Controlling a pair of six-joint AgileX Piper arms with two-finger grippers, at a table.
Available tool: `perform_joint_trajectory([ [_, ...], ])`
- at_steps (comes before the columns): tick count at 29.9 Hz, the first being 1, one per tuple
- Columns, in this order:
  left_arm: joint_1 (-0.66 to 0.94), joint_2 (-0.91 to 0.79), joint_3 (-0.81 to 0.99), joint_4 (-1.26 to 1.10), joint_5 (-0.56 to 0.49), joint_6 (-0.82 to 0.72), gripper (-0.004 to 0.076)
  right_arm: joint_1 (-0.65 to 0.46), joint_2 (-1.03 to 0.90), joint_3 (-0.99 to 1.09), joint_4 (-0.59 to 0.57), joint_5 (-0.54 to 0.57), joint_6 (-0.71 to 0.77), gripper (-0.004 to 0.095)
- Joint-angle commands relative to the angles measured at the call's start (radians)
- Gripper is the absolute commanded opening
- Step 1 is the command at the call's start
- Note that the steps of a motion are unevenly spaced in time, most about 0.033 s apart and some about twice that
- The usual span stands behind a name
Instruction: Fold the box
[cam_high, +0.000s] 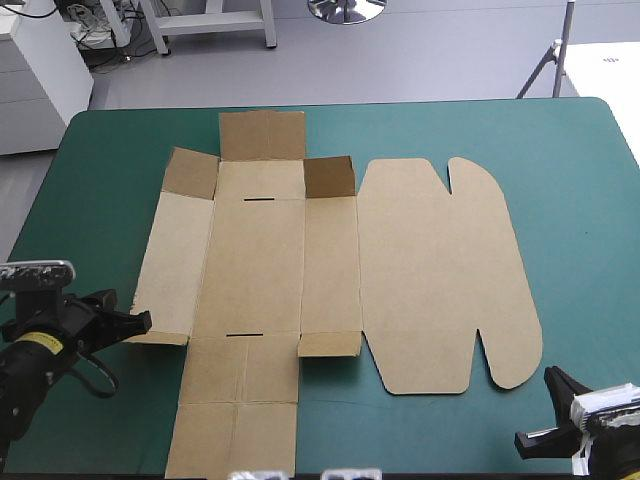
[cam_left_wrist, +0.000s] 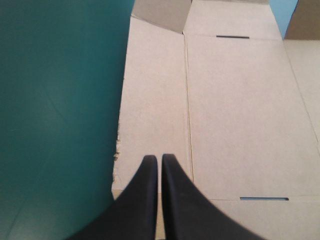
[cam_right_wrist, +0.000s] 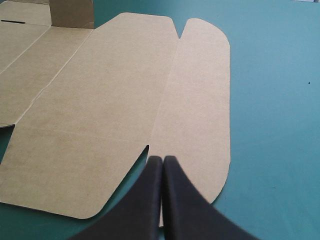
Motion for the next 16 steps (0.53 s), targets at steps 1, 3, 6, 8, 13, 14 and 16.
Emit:
perform_joint_trajectory([
  [1,-0.001,0.109,-0.06,-0.026,-0.043,0.029,0.0017,0.001,0.027,-0.029,0.002,-0.077,-0.006,-0.0019],
  [3,0.013,0.183,-0.084,-0.06,-0.036,0.038,0.0017,0.001,0.027,-0.029,0.002,-0.077,-0.006,-0.0019],
  [6,0.078,0.29,-0.127,-0.232,-0.025,0.178,0.0018,0.001,0.027,-0.029,0.002,-0.077,-0.006,-0.0019],
  [8,0.168,0.356,-0.159,-0.4,0.019,0.342,0.0017,0.001,0.027,-0.029,0.002,-0.077,-0.006,-0.0019],
  [13,0.454,0.526,-0.251,-0.709,0.263,0.595,0.0017,0.001,0.027,-0.029,0.002,-0.077,-0.006,-0.0019],
  [14,0.484,0.549,-0.262,-0.752,0.272,0.597,0.0017,0.001,0.027,-0.029,0.002,-0.077,-0.006,-0.0019],
  [16,0.522,0.596,-0.285,-0.769,0.289,0.631,0.0013,0.001,0.027,-0.029,0.002,-0.077,-0.006,-0.0019],
])
